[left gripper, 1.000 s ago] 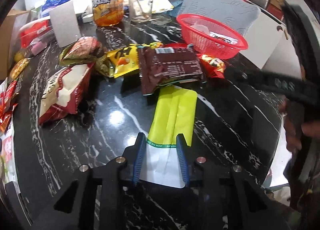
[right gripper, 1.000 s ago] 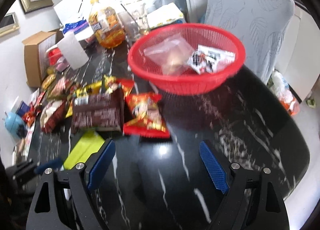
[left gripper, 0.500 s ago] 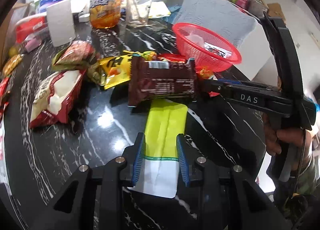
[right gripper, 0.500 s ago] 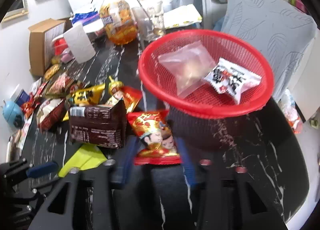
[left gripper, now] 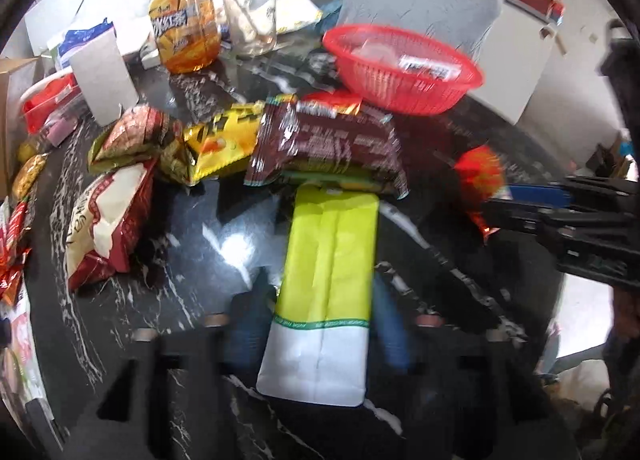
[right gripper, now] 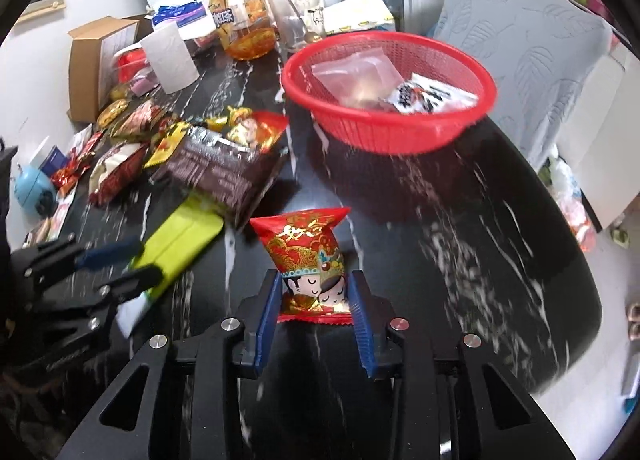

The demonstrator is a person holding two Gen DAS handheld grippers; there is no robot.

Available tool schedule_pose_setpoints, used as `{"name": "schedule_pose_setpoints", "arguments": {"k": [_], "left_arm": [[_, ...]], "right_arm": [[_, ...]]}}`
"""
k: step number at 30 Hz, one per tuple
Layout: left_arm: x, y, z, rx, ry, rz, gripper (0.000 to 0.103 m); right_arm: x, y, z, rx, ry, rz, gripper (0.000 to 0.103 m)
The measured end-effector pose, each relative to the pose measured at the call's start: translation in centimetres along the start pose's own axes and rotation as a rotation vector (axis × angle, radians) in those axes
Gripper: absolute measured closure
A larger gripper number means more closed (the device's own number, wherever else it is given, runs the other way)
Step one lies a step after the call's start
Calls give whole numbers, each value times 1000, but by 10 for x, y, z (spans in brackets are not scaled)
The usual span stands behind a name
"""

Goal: Organize snacks

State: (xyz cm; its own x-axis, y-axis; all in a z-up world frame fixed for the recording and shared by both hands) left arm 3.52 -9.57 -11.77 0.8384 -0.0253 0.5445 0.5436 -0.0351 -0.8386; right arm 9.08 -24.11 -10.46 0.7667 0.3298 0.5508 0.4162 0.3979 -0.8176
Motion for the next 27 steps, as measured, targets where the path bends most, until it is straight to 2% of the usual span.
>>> {"name": "schedule_pose_setpoints", "arguments": {"k": [1,2,8,10,12,13,15,16,27], "left_arm": [[-1,5,2,-2,-17,18,28],[-1,5,3,-3,-28,4,27],[1,7,-2,-11,3,-9,27],[1,7,-2,-10,1,-16,27],[0,7,0,-1,-14,-14,27],[1,7,1,4,-22,-12,28],[2,5,2,10,-27,-25,43],[2,5,2,7,-24,-27,54],[0,1,8,3,-64,-15,58]], "right_arm": [[-3,-2,0,3,5,2,69],[-7,-3,0,7,6,4,69],[-15,-6,3,-1,10,-2,67],[-16,-5,5,-6,-2,0,59],[-16,0,5,7,6,13,40],[-15,1,4,13,13,13,38],[-12,3,1,22,38,-5,29],[-11,4,0,17,44,-8,29],[-1,6,-11,72,117,-15,28]]}}
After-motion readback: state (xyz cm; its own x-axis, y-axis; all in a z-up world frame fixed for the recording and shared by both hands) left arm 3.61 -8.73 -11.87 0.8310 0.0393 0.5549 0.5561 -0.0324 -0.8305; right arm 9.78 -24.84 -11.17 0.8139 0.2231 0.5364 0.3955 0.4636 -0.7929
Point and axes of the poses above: each gripper's, at about its wrist camera, not at the fingertips, and y roughly the way its jaws point, z to its left, x to its top, the point moved 3 cm from there along y, roughly the way its jaws point, and after that the axes turned 1 degree about -z, right-handed, at the moved point
